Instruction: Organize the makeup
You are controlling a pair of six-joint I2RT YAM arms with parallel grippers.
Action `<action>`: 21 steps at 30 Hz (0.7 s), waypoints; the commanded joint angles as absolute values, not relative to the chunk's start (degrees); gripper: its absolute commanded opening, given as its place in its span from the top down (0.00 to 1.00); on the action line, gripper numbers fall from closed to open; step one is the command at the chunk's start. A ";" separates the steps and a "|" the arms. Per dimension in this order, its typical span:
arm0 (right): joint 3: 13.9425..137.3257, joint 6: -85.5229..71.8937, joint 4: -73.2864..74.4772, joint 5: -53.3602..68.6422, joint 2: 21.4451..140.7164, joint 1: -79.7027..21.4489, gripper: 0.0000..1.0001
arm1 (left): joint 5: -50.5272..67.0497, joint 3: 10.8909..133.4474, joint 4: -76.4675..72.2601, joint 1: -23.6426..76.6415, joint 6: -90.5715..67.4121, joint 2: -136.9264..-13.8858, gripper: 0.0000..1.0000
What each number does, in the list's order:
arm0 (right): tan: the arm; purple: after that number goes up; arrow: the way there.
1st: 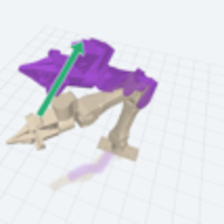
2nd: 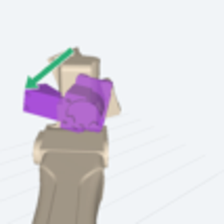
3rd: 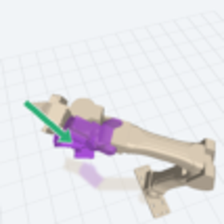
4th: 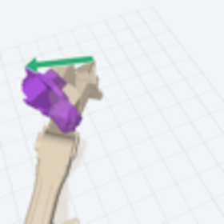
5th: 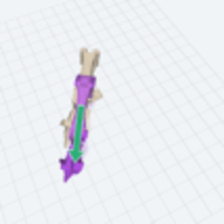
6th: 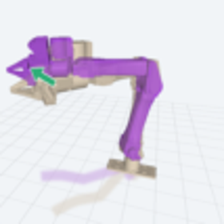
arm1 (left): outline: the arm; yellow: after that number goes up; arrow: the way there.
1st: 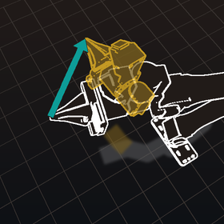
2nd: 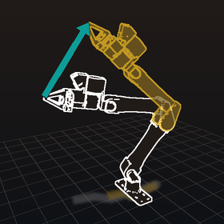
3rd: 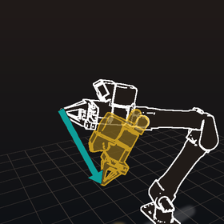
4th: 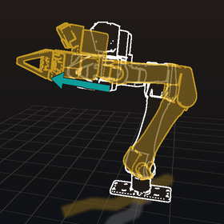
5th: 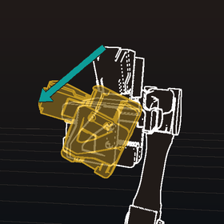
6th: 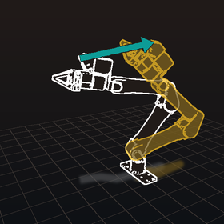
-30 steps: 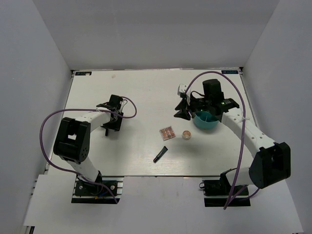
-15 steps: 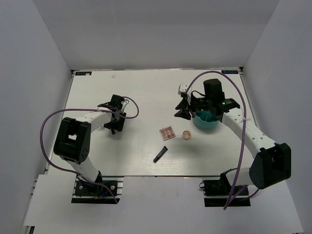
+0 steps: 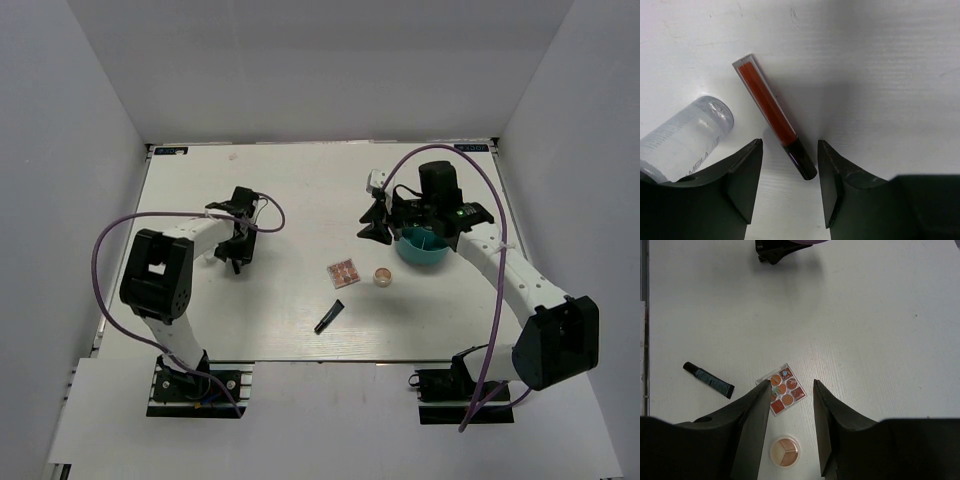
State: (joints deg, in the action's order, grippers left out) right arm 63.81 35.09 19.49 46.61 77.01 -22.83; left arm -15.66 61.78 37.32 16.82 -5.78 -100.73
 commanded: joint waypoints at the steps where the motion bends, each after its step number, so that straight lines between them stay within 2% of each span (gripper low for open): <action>1: 63.11 35.07 18.19 47.28 75.15 -22.41 0.54 | -16.35 63.79 37.61 16.44 -8.43 -105.64 0.42; 7: 63.46 34.98 18.19 47.11 74.88 -22.41 0.54 | -15.65 69.95 39.99 16.44 -11.42 -111.18 0.44; 21: 62.75 35.33 18.54 46.84 74.44 -21.45 0.54 | -8.27 72.42 38.15 16.44 -15.82 -117.24 0.54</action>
State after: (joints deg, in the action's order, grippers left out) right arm 62.85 35.09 19.51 46.44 76.01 -21.78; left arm -14.52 74.61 40.73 16.53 -13.02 -110.87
